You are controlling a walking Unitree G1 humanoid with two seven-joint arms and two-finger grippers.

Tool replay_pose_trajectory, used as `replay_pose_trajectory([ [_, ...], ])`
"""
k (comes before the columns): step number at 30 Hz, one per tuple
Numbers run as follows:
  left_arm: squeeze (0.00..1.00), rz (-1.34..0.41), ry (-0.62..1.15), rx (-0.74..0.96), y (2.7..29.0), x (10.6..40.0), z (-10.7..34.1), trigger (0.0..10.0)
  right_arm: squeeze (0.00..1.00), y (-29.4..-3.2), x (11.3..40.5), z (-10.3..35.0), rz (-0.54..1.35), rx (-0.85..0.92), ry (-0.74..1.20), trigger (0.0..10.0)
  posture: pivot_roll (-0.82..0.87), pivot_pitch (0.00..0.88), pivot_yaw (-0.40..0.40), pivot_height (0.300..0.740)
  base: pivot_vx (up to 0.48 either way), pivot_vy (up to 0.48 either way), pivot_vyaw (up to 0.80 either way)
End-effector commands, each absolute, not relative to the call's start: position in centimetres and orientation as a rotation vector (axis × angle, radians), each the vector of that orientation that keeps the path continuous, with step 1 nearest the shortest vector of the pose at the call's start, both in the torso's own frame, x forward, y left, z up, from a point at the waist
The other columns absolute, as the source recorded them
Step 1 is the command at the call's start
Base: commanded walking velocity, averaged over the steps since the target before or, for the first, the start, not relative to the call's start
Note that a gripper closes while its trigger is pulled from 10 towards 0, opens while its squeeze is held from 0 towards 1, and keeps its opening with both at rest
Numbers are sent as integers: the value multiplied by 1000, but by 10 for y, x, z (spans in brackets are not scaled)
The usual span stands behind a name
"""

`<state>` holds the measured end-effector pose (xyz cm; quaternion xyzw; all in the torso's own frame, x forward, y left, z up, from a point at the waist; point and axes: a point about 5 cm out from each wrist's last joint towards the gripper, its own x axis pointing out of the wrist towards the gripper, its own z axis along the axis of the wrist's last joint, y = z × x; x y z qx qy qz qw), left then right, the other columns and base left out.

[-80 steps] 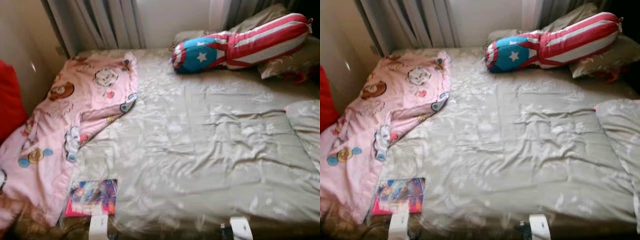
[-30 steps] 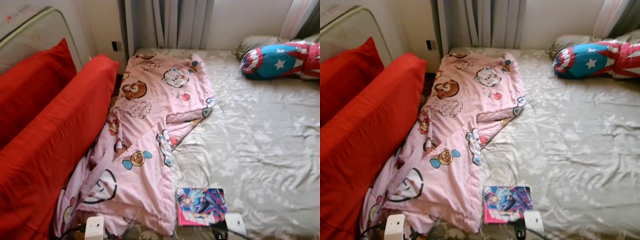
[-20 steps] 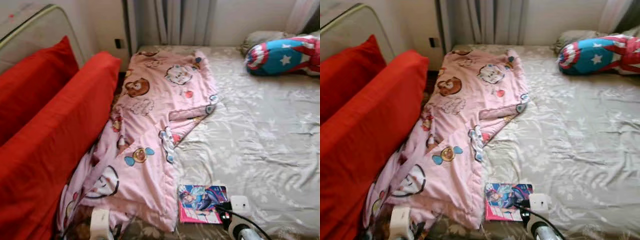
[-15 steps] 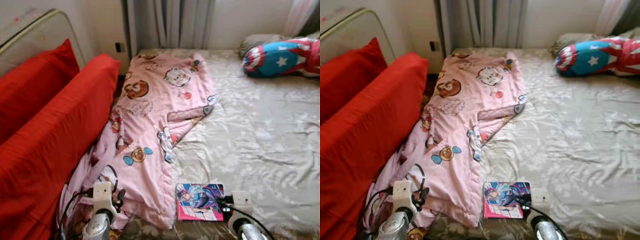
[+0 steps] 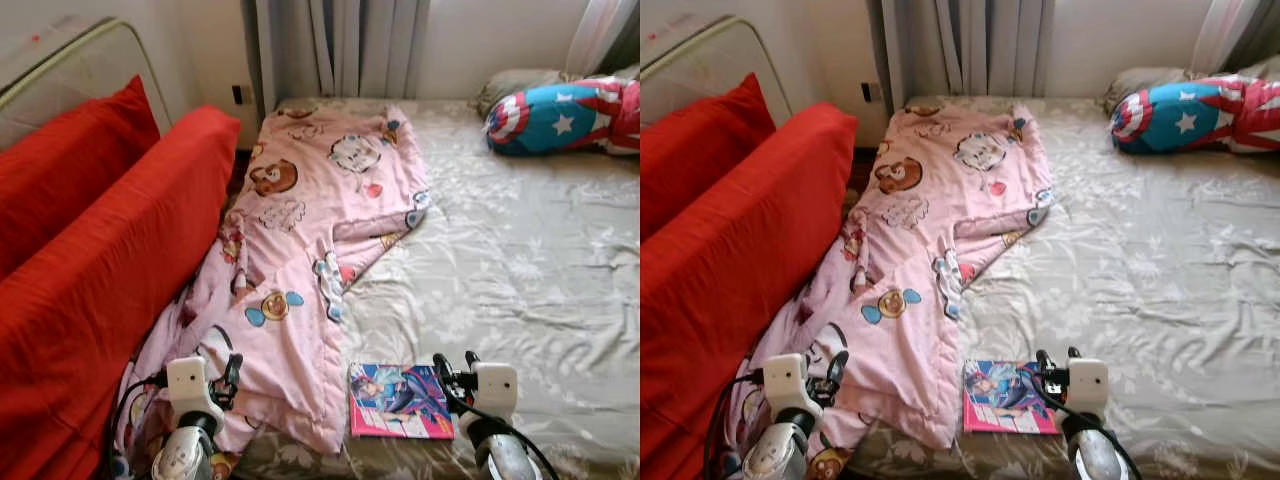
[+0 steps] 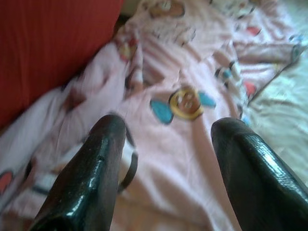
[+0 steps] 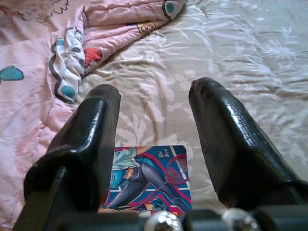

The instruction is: Clean up the room

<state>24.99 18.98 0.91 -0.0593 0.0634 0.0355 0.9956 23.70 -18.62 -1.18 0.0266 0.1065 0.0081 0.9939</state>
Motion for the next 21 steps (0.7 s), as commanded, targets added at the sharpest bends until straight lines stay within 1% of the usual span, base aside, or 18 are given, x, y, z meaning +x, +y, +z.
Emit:
replay_pose_trajectory([
  [1,0,70,124,-122,190,249,11,10000,0,-184,236,-12,19,57,211,10000,-182,75,9,740,0,0,0],
  [4,0,51,108,-110,188,251,16,10000,0,-181,241,-6,16,69,186,10000,-185,94,4,740,0,0,0],
  [10,0,77,109,-120,187,251,19,10000,0,-179,243,-3,21,66,178,10000,-181,107,0,740,0,0,0],
  [16,0,78,106,-129,185,254,23,10000,0,-179,241,-8,18,41,228,10000,-174,117,-2,740,0,0,0],
  [21,0,78,105,-137,181,255,25,10000,0,-179,241,-7,16,39,231,10000,-179,117,-1,710,0,0,0],
])
